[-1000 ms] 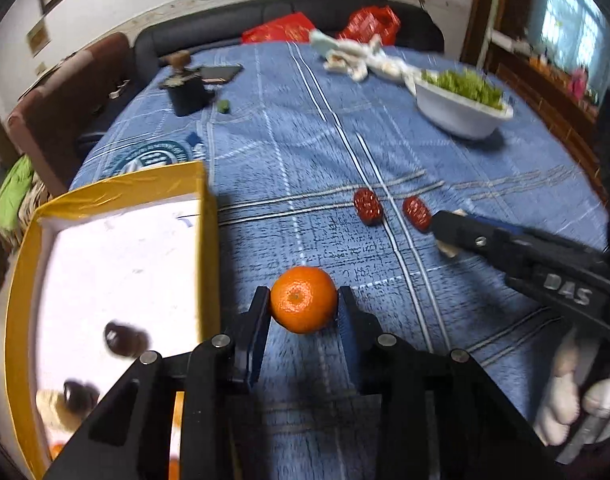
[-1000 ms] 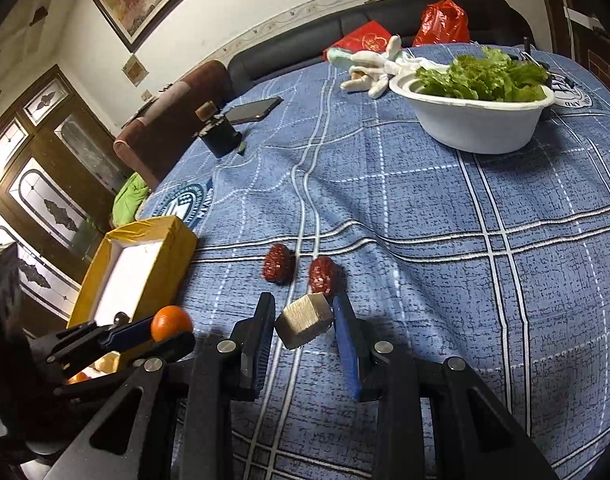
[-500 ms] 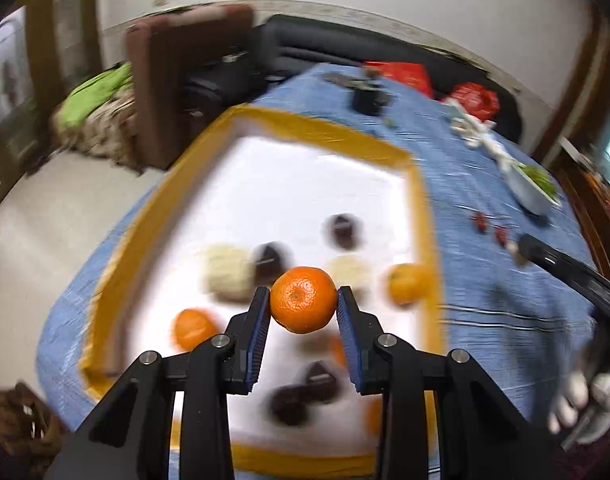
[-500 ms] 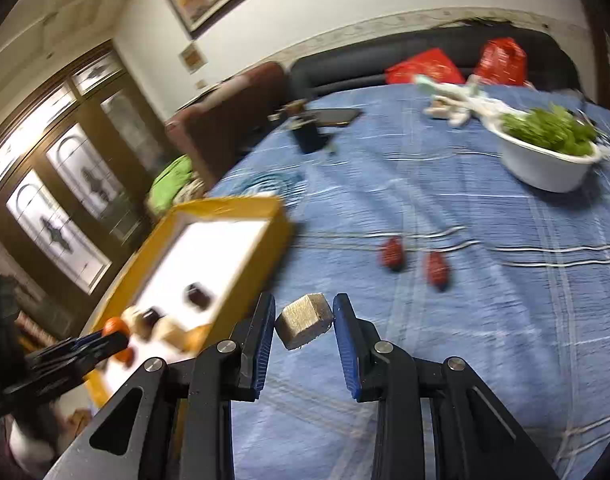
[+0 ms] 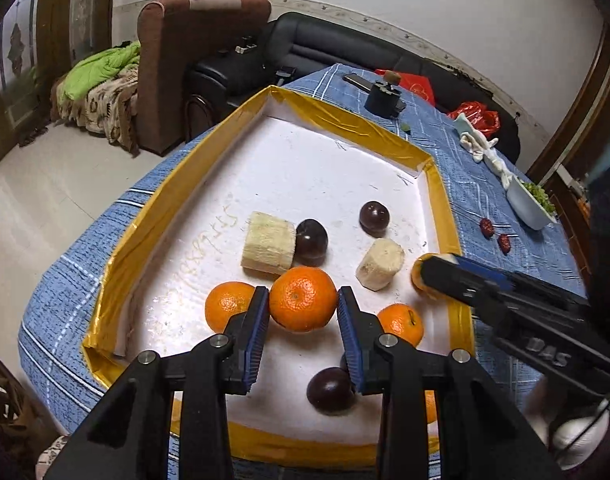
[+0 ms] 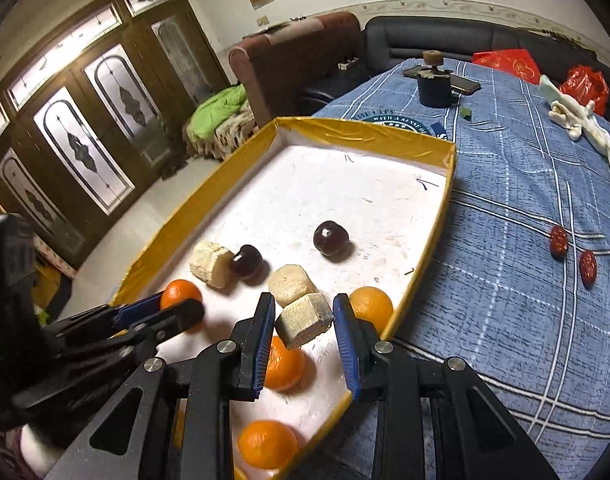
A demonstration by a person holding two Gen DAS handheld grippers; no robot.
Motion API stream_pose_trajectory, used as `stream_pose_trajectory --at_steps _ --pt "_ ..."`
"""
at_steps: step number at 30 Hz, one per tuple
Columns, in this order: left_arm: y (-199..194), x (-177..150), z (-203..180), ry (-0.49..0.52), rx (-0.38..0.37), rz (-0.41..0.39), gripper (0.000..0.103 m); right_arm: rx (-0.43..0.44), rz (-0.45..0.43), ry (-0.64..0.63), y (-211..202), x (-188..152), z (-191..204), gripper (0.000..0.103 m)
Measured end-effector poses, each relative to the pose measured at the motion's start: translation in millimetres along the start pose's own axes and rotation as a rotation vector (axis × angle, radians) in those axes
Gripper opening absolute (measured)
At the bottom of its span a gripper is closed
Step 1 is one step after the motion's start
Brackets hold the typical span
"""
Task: Organize fruits
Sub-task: 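Carry the orange into the tray with the left tool while the right tool releases the cube there, then move both tools back to the table toward the two red dates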
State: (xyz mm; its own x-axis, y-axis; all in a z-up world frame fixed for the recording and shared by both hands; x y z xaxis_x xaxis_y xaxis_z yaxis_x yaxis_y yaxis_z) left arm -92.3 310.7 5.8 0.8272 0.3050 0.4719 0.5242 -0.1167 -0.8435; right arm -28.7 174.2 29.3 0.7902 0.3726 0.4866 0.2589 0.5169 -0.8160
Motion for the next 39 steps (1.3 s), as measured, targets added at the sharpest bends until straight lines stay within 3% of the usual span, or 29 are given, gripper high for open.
stream_pose_trajectory --at_steps 2,4,6,8,10,19,28,34,39 --pt "-5 0 2 -0.013 -0.027 -0.019 0.053 -0.023 0.008 -0.003 6 1 1 0.035" --pt "-14 1 5 -0.029 -0.017 -0.057 0.077 -0.032 0.012 0.004 9 1 0 0.044" --pt "-21 3 8 -0.042 -0.009 -0.09 0.079 -0.016 0.004 0.008 7 1 1 0.059" --pt "-25 3 10 -0.05 -0.02 -0.099 0.08 -0.036 -0.018 0.005 2 3 1 0.066" --pt "-25 3 11 -0.063 -0.009 -0.094 0.087 -0.042 -0.032 0.001 -4 2 1 0.066" --pt "-24 -7 -3 -0.033 -0.002 -0.039 0.088 -0.092 -0.084 0.071 -45 -15 -38 0.068" --pt "-23 -22 -56 0.108 -0.011 -0.024 0.088 -0.266 -0.094 0.276 -99 -71 -160 0.069" --pt "-12 -36 -106 0.231 -0.037 0.017 0.088 -0.273 -0.095 0.359 -115 -88 -198 0.069" --pt "-5 -41 -124 0.248 -0.09 0.051 0.088 -0.207 -0.099 0.317 -100 -66 -196 0.068"
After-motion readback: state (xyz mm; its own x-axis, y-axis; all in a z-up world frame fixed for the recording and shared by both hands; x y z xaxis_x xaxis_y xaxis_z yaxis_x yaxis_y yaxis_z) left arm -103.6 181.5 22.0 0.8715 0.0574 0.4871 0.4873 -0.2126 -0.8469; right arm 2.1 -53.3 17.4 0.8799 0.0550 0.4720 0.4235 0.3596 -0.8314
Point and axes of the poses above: each gripper's, at about its wrist camera, not at the fingertips, and y roughly the way its jaws point, z to its left, x to its top, the point moved 4 cm from there along y, roughly the way its jaws point, and after that the axes turned 9 degrees about z, right-handed, at the moved point
